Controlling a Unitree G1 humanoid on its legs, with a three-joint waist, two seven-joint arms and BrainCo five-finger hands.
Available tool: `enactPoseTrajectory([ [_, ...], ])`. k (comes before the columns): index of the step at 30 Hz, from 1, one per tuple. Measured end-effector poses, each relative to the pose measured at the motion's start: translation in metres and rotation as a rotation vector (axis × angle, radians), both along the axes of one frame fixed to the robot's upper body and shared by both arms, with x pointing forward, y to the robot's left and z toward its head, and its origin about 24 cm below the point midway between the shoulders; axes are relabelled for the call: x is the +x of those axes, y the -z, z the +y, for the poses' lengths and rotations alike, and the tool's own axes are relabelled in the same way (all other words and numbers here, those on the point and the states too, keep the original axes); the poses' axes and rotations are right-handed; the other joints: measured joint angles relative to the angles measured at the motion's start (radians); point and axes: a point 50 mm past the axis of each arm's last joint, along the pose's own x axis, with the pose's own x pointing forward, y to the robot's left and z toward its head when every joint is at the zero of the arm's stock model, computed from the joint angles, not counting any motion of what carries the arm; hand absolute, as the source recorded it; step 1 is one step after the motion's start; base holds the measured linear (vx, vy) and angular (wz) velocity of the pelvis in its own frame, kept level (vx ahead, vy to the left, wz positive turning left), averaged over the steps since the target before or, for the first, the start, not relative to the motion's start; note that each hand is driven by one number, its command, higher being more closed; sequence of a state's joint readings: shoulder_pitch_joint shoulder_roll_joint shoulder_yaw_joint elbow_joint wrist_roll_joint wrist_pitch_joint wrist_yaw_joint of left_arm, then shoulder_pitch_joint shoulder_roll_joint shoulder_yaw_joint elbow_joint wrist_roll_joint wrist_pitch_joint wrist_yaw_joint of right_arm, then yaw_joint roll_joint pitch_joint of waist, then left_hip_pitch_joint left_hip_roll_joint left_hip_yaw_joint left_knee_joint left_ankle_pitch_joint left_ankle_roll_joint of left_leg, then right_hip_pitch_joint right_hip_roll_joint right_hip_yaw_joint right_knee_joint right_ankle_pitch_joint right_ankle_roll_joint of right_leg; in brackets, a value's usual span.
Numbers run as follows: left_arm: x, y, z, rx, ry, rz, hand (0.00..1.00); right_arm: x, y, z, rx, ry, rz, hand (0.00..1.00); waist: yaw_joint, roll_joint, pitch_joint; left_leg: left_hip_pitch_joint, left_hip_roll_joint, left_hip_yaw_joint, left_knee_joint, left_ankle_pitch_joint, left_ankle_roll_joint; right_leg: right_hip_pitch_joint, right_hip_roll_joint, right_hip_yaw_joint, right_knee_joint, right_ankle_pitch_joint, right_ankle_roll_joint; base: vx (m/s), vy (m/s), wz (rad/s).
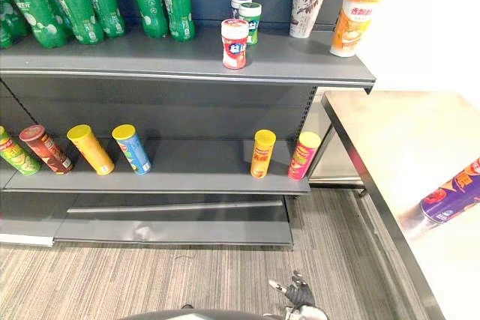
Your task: Put the gum and the chips on the shelf.
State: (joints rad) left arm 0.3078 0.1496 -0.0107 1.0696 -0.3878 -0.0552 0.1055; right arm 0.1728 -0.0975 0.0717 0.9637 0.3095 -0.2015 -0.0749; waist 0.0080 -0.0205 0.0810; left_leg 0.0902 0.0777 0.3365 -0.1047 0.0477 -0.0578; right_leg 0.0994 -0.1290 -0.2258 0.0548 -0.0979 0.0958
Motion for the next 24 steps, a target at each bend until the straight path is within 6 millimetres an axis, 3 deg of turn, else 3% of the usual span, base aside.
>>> enactPoseTrajectory([
  [7, -0.002, 0.001, 0.001, -0.017, -0.014, 0.008, 0.0, -0.018, 0.006, -0.018, -0.063, 0.089, 0.071, 0.0, -0.008, -0.001, 0.001, 0.008, -0.016, -0.016, 0.0, -0.008, 0.006, 0.013, -0.013, -0.014, -0.001, -0.004, 0.006, 0.06, 0.023, 0.07],
  [17, 0.002, 0.002, 0.001, -0.026, -0.049, -0.004, 0.0, -0.037, 0.01, -0.023, -0.059, 0.2, 0.133, 0.0, -0.031, -0.004, 0.028, 0.04, -0.016, 0.034, 0.0, -0.034, 0.002, 0.023, -0.015, 0.02, 0.01, -0.031, 0.008, 0.03, 0.017, -0.11],
  [22, 0.01, 0.001, 0.004, -0.019, -0.039, -0.021, 0.0, -0.044, 0.011, -0.024, -0.035, 0.315, 0.148, 0.0, -0.032, -0.021, 0.043, 0.079, -0.047, 0.083, 0.004, -0.073, 0.016, -0.013, -0.054, 0.069, 0.109, -0.074, 0.044, 0.09, 0.078, -0.29],
  [24, 0.017, 0.002, 0.002, -0.027, -0.036, -0.024, 0.0, -0.052, 0.012, -0.027, -0.022, 0.4, 0.16, 0.0, -0.033, -0.009, 0.054, 0.09, -0.048, 0.107, 0.007, -0.078, 0.024, -0.045, -0.062, 0.089, 0.164, -0.051, 0.087, 0.13, 0.125, -0.39],
])
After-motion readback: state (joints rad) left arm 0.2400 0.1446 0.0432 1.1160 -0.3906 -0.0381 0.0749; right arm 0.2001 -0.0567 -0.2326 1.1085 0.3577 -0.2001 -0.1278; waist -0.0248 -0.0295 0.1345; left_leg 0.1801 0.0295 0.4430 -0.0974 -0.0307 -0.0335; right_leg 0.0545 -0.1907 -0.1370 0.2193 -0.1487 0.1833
